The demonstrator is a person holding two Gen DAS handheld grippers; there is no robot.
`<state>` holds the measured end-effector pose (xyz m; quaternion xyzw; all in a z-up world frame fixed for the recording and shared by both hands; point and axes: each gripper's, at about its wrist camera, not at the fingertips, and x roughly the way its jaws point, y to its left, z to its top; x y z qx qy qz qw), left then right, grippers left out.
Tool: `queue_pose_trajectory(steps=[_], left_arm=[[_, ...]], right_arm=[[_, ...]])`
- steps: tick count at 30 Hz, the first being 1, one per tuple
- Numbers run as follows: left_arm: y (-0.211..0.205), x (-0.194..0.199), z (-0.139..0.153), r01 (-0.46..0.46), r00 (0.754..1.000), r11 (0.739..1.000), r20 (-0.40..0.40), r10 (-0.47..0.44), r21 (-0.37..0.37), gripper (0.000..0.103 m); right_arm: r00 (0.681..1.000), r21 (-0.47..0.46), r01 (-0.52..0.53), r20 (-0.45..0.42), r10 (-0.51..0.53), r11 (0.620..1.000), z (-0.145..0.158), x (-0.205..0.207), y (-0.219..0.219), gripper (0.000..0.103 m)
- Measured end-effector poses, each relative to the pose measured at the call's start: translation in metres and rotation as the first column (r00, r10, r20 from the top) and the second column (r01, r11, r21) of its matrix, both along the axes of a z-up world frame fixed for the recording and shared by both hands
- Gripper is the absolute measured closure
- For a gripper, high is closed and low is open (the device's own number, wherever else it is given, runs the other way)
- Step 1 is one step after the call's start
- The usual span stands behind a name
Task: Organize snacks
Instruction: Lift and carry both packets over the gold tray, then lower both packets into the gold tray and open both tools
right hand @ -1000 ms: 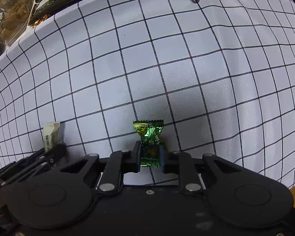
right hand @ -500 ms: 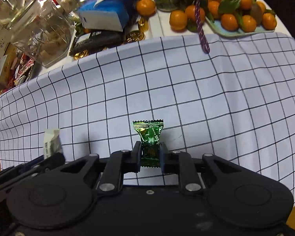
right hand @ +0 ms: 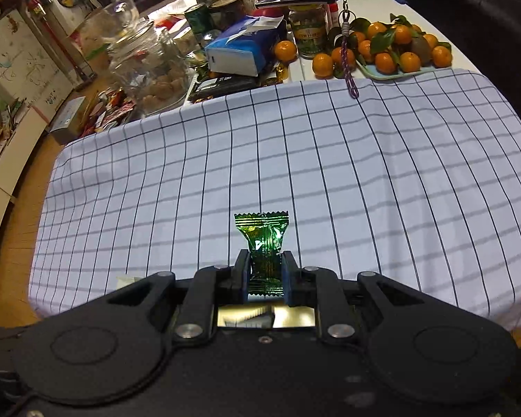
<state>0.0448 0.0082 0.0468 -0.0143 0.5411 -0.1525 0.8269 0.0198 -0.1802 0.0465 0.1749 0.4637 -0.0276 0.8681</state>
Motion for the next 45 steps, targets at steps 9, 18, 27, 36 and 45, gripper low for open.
queue_pose_trajectory(steps=[9,18,27,36,45], left_arm=[[-0.011,-0.054,0.001,0.062,0.987,0.993,0.139,-0.076,0.102,0.076],[-0.025,-0.065,-0.004,0.123,0.981,0.982,0.132,-0.142,0.140,0.074],[-0.024,-0.057,-0.013,0.099,0.992,0.984,0.069,-0.110,0.147,0.067],[-0.019,-0.050,-0.019,0.054,0.998,0.986,0.021,-0.058,0.158,0.067],[-0.012,-0.044,-0.027,0.002,1.000,0.979,-0.018,0.002,0.202,0.067]], right_arm=[[1.000,-0.015,0.001,-0.019,-0.001,1.000,-0.013,-0.087,0.015,0.083],[0.999,0.008,0.031,-0.028,-0.031,0.999,-0.016,-0.107,0.010,0.083],[0.999,0.014,0.019,-0.047,-0.018,1.000,-0.020,-0.095,0.015,0.082],[0.995,-0.008,0.006,-0.099,-0.007,1.000,-0.026,-0.091,0.020,0.071],[0.989,-0.060,-0.018,-0.150,0.009,0.998,-0.034,-0.090,0.026,0.071]])
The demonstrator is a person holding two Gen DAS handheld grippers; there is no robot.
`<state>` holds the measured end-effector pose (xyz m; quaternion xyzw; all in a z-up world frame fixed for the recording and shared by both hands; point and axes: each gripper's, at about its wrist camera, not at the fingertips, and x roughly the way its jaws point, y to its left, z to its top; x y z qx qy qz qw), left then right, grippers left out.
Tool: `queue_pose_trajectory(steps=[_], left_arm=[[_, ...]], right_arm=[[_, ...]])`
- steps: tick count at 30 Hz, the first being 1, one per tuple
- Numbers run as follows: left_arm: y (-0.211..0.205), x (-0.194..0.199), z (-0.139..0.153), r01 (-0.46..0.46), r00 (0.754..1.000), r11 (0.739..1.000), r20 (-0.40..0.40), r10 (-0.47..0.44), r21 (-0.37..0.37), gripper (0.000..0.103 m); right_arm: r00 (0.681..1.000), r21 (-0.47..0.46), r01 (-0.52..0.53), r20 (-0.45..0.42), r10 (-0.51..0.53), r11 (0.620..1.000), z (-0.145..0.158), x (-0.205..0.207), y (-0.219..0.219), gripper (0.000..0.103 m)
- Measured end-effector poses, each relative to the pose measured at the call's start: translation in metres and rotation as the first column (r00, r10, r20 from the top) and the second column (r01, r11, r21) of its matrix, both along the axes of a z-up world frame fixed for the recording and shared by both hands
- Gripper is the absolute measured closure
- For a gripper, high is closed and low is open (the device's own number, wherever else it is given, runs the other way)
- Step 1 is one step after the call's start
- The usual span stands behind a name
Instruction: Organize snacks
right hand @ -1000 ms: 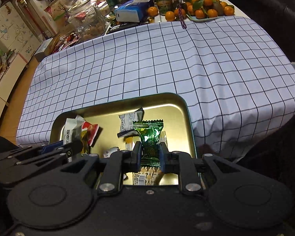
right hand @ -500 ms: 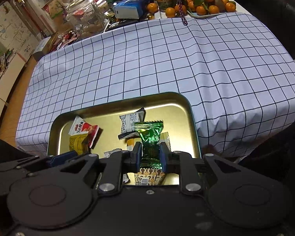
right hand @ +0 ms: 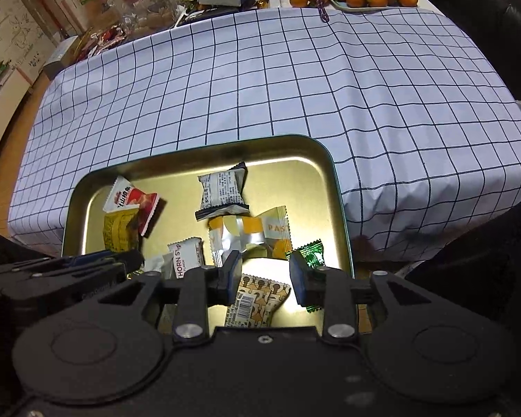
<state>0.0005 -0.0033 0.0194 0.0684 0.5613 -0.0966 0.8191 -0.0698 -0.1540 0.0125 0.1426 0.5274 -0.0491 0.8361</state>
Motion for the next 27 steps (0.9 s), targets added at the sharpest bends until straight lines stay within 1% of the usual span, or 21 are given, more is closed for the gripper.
queue_pose_trajectory(steps=[8,14,27], left_arm=[[-0.0023,-0.0029,0.0028,0.012,1.000,1.000,0.021,-0.012,0.004,0.067],[-0.0041,-0.0055,0.0056,0.027,0.999,1.000,0.040,-0.027,-0.001,0.067],[-0.0042,-0.0053,0.0049,0.037,0.999,0.999,0.039,-0.037,0.001,0.067]], right_arm=[[1.000,-0.017,0.005,-0.016,-0.005,1.000,-0.0028,0.0017,0.0001,0.071],[0.999,-0.009,0.029,-0.036,-0.030,1.000,-0.0062,0.0042,-0.0048,0.071],[0.998,-0.008,0.026,-0.055,-0.027,1.000,-0.0093,0.0066,-0.0027,0.071]])
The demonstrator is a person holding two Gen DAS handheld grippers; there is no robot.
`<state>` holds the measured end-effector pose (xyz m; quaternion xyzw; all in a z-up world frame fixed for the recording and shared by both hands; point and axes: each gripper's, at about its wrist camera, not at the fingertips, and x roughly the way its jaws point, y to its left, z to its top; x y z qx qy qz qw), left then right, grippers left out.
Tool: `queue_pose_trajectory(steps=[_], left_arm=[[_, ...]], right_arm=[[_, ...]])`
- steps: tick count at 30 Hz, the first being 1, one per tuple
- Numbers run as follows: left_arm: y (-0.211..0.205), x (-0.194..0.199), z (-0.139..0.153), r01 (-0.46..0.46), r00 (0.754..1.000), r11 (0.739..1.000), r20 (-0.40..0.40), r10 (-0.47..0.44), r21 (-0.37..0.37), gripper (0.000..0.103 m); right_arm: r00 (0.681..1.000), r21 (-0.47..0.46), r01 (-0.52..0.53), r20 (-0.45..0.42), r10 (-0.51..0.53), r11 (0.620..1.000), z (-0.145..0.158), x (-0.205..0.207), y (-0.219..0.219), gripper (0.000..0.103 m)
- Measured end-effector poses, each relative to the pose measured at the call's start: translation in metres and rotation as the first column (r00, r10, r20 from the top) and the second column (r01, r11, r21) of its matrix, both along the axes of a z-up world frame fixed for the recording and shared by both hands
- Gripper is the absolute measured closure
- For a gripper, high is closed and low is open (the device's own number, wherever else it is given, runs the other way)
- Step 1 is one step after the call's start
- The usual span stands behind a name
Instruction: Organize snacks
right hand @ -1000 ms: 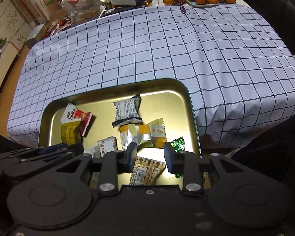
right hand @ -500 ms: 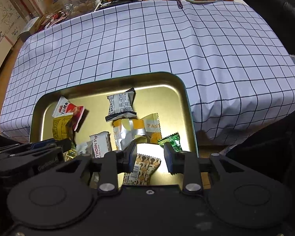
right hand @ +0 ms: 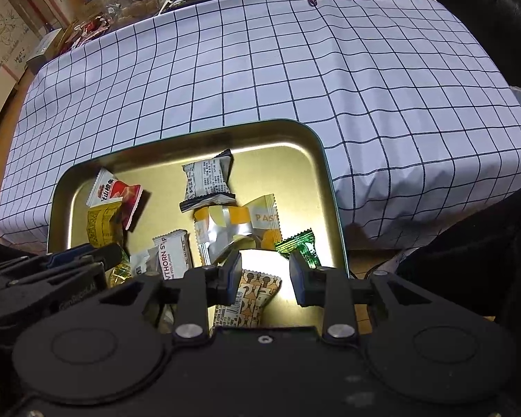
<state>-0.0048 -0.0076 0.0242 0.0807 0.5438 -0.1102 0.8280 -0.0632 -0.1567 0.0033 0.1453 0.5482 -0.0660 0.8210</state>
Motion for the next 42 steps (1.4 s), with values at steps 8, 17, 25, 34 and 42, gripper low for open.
queue_pose_trajectory(steps=[8,17,25,34,42], left_arm=[[0.0002,0.0003,-0.0005,0.000,1.000,1.000,-0.002,0.000,0.000,0.067],[0.0000,-0.0001,-0.0008,0.001,1.000,1.000,0.001,-0.001,0.001,0.067],[0.0005,0.0000,-0.0009,0.001,1.000,1.000,0.001,-0.001,0.001,0.067],[0.0004,-0.0005,-0.0001,-0.002,1.000,1.000,-0.002,0.002,-0.002,0.067],[-0.0012,-0.0011,-0.0003,0.000,1.000,1.000,-0.001,0.000,0.004,0.067]], right_arm=[[1.000,0.003,-0.006,-0.004,0.006,1.000,-0.0011,0.0016,-0.0006,0.071],[1.000,0.002,-0.011,-0.005,0.011,1.000,-0.0019,0.0014,-0.0005,0.071],[1.000,0.001,-0.016,-0.002,0.016,1.000,-0.0017,0.0011,0.0001,0.071],[1.000,-0.001,-0.025,-0.001,0.025,1.000,-0.0014,0.0005,0.0000,0.071],[1.000,-0.001,-0.025,-0.001,0.025,1.000,-0.0016,0.0007,-0.0001,0.071]])
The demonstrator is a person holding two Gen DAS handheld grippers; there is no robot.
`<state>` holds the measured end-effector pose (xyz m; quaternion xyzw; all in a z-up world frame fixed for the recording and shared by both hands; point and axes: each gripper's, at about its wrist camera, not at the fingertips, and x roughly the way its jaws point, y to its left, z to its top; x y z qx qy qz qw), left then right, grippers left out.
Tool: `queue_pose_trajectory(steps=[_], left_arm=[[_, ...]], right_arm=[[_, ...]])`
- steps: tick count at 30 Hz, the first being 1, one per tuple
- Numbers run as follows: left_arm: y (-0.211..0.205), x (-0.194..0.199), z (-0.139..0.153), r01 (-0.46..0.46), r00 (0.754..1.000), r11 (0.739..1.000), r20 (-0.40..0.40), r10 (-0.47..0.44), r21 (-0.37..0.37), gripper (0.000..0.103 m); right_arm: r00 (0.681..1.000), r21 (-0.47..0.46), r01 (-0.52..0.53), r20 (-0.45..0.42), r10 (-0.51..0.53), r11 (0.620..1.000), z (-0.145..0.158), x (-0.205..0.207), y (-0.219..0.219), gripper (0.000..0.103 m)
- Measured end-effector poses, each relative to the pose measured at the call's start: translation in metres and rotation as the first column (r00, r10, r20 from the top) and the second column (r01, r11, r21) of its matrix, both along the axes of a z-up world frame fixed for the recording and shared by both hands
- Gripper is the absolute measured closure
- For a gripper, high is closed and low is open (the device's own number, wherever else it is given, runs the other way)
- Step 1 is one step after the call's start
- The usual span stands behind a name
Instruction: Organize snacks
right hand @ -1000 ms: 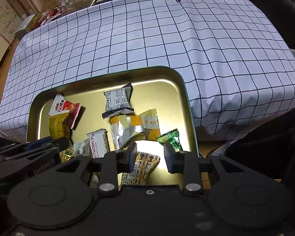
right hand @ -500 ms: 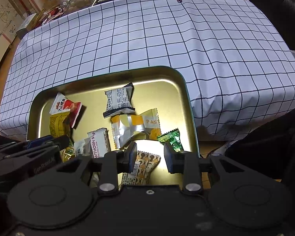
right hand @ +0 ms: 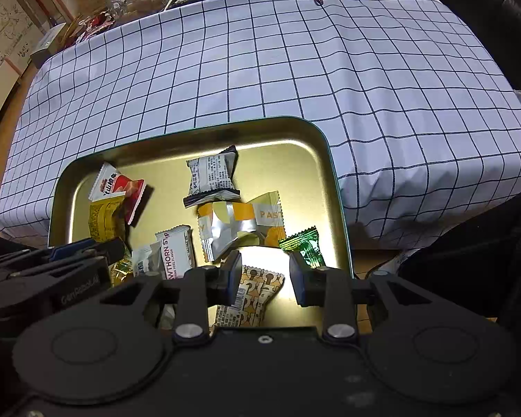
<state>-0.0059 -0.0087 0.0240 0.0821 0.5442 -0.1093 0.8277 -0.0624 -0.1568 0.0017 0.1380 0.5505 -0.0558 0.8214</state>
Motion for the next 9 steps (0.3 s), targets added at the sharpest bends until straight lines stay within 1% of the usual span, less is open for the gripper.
queue_pose_trajectory(steps=[9], left_arm=[[-0.0012,-0.0015,0.0009,0.012,1.000,1.000,0.012,-0.012,-0.003,0.067]], right_arm=[[1.000,0.001,0.000,0.000,0.000,1.000,0.0001,-0.0001,-0.0001,0.071]])
